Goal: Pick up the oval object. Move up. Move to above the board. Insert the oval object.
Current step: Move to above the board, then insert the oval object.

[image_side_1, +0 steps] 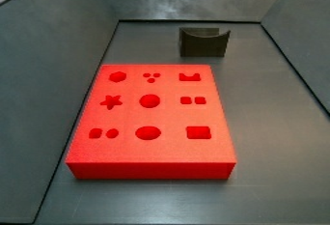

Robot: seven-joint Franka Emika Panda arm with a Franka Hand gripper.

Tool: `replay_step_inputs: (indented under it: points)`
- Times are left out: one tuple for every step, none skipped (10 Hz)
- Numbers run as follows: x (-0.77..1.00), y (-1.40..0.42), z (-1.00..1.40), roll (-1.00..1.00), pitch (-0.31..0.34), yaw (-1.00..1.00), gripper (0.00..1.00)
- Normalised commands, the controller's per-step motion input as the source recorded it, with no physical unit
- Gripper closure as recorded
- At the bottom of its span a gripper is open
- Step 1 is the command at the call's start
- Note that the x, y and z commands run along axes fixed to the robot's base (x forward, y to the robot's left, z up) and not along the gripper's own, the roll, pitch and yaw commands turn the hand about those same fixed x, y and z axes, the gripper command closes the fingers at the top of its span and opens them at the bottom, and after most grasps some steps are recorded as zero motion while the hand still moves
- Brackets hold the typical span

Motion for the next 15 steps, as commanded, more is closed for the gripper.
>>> replay_step_inputs:
  points:
    - [-0.06, -1.00, 0.30, 0.17, 0.018, 0.75, 1.00]
    - [-0.06, -1.00, 0.32, 0.15, 0.030, 0.37, 1.00]
    - [-0.05, -1.00, 0.32, 0.13, 0.033, 0.26, 1.00]
    - [-0.05, -1.00, 0.32, 0.11, 0.032, 0.12, 1.00]
    - [-0.04, -1.00, 0.33, 0.09, 0.031, 0.05, 1.00]
    - [-0.04, -1.00, 0.34, 0.08, 0.033, 0.05, 1.00]
    - [-0.03, -1.00, 0.34, 0.07, 0.040, 0.03, 1.00]
    - [0.02, -0.66, 0.22, 0.06, 0.057, 0.01, 1.00]
    - [0.04, -0.41, 0.14, 0.05, 0.074, 0.01, 1.00]
    - [0.05, -0.22, 0.08, 0.05, 0.081, 0.01, 1.00]
    - [0.05, -0.17, 0.06, 0.05, 0.082, 0.01, 1.00]
    - [0.00, 0.00, 0.00, 0.00, -0.010, 0.00, 1.00]
    - [-0.05, -0.02, -0.11, 0.00, -0.159, 0.03, 1.00]
    - [0.00, 0.00, 0.00, -0.01, 0.000, 0.00, 1.00]
    - [-0.09, 0.00, -0.11, 0.05, 0.000, -0.15, 1.00]
